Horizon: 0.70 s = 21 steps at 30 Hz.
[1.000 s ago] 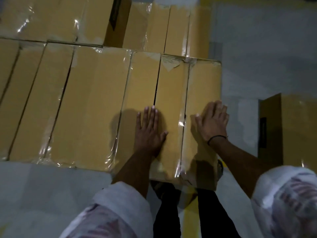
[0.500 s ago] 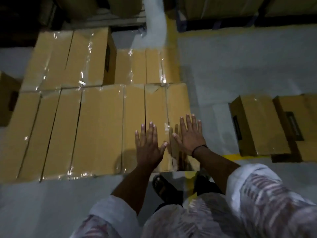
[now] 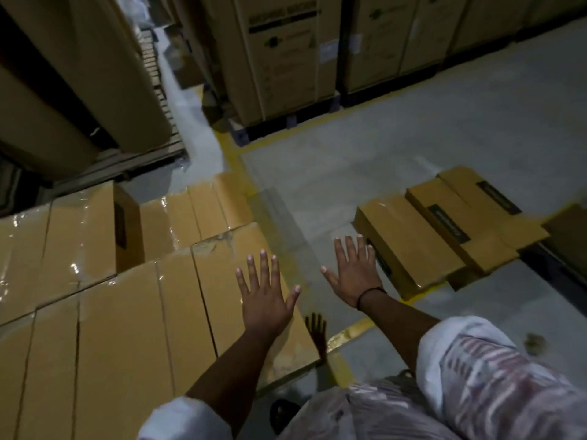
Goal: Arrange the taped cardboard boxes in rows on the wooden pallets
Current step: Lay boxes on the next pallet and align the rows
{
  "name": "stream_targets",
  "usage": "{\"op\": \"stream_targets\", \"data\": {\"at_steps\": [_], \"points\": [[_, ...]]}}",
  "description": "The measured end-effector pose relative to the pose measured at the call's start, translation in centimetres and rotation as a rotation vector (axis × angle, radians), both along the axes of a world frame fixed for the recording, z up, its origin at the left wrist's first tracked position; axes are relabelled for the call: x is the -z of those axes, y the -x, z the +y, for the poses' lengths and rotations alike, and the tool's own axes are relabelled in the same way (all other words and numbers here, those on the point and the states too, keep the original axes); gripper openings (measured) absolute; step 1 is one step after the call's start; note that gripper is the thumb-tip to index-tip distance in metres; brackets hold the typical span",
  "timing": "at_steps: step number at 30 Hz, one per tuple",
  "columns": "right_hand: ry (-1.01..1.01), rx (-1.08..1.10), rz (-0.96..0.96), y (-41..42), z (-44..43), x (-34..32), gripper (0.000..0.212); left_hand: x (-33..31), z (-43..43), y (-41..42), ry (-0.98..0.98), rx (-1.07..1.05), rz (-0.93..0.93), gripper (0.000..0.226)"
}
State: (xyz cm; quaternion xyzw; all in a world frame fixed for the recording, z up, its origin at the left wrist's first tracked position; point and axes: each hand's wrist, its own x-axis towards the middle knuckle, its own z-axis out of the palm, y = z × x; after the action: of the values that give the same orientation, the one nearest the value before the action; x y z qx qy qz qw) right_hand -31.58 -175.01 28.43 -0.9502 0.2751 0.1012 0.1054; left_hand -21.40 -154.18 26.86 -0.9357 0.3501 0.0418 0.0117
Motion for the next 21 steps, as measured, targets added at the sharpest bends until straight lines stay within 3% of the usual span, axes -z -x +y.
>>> {"op": "stream_targets", "data": {"at_steps": [8,15,21], "points": [[-0.013,0.173,-0.028,10.1,-13.8,-0.9,0.083,-0.7,-16.8,7.4,0.001,0.053,0.064,0.093],[0.038,0.323,-0.096,17.0,-25.2,-2.7,0.099,-1.6,-29.9,13.3,0.133,0.15,0.071,0.093],[0.034,0.34,-0.09,19.6,-30.9,-2.2,0.104,-1.7,-36.2,14.1,0.106,0.218,0.088,0.095]]}}
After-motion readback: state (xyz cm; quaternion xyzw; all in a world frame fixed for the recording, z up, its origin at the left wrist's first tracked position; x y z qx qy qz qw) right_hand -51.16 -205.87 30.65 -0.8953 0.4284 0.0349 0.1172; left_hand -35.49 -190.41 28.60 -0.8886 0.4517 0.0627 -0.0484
